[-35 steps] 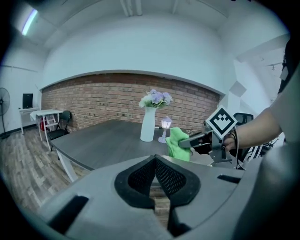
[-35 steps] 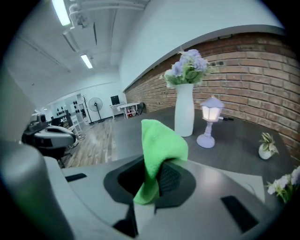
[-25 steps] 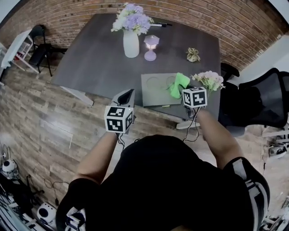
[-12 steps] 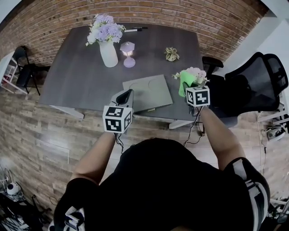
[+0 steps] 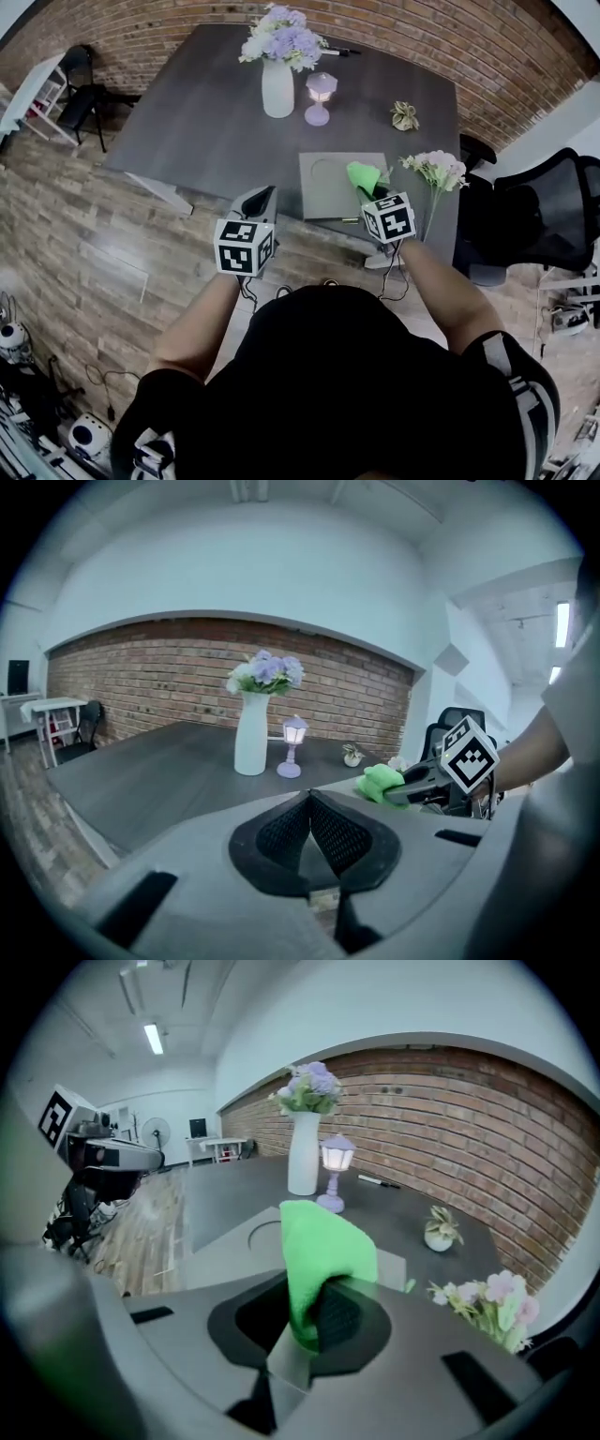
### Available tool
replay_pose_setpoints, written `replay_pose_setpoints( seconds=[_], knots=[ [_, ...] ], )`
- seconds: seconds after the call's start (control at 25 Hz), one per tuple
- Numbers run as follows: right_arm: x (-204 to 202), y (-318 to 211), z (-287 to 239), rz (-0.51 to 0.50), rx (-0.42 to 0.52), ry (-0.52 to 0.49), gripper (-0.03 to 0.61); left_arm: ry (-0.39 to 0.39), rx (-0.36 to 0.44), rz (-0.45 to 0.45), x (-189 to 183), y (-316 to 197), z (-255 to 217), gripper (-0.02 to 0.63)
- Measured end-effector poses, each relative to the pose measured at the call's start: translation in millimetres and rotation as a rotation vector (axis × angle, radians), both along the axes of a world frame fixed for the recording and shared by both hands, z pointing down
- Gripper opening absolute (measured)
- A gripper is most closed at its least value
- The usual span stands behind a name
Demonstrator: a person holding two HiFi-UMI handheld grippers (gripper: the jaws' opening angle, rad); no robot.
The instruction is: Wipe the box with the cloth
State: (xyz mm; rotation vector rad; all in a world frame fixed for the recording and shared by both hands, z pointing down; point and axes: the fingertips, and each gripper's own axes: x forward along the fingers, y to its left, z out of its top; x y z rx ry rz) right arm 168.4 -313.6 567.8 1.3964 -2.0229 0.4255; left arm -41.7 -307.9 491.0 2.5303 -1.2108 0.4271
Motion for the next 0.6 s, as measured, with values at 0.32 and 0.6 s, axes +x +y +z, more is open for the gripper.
replay_pose_setpoints(
  seconds=[0.32, 0.6],
  knots=[
    [-149, -1, 5, -0.225, -0.016, -0.085, 0.044, -0.003, -0.026, -0.134, -89, 21, 8, 0.008],
    [-212, 14, -23, -0.309, 0.002, -0.231, 0.044, -0.003, -0.030, -0.146, -106, 27, 11, 0.008]
  ],
)
